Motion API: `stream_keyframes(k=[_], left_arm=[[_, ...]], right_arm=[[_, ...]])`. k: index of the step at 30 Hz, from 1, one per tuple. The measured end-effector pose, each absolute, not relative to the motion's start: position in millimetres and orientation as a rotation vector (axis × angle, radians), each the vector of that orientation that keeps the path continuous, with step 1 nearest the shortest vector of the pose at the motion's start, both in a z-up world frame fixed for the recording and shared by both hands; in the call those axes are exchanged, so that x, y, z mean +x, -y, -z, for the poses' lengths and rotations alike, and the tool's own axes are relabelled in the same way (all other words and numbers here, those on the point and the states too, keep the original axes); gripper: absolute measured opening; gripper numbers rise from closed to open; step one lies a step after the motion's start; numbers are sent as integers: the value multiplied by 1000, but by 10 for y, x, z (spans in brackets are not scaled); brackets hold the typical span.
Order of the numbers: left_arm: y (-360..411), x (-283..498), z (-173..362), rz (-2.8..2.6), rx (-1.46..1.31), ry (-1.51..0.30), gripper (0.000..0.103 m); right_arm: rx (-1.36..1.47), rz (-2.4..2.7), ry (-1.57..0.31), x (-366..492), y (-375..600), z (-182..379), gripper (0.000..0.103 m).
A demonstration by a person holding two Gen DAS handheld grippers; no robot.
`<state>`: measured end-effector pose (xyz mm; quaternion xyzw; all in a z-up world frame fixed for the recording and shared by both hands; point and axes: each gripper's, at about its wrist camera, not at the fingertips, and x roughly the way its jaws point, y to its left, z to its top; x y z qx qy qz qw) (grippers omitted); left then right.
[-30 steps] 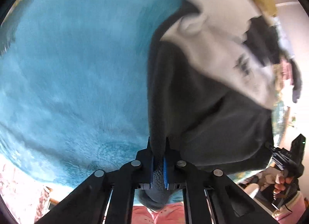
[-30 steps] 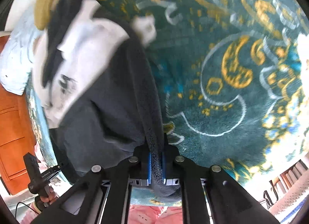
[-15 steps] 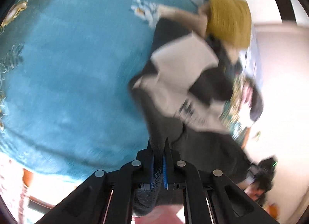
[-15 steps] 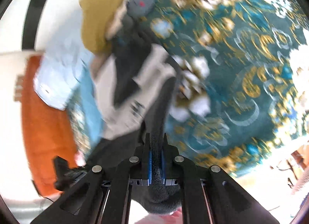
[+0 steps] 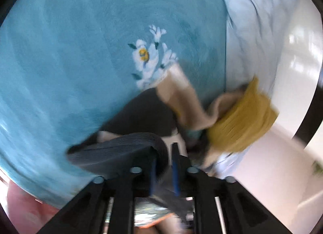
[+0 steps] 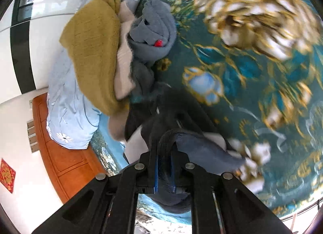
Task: Fold clothes
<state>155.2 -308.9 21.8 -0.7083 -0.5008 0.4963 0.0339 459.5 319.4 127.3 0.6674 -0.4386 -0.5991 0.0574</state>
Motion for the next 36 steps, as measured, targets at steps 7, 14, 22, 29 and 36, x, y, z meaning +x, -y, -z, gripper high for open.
stream_keyframes(k=[7, 14, 22, 29, 36], left_arm=[[3283, 1385, -297, -1578, -1778, 1851, 54], [3173, 1369, -260, -1937, -2214, 896, 60], [2780, 1228, -49, -1903, -2165, 748, 60], [2600, 1076, -60, -1871, -2089, 764, 42], [2847, 1151, -585, -1946, -1855, 847, 8]], right_arm=[[1984, 1942, 1261, 4263, -3430, -1143, 30], [2133, 1861, 816, 4277, -2901, -728, 45], [2050, 1990, 874, 4036, -2563, -744, 45], [2040, 2046, 774, 4105, -2368, -1063, 10], [1933, 2059, 725, 4095, -2337, -1483, 9]])
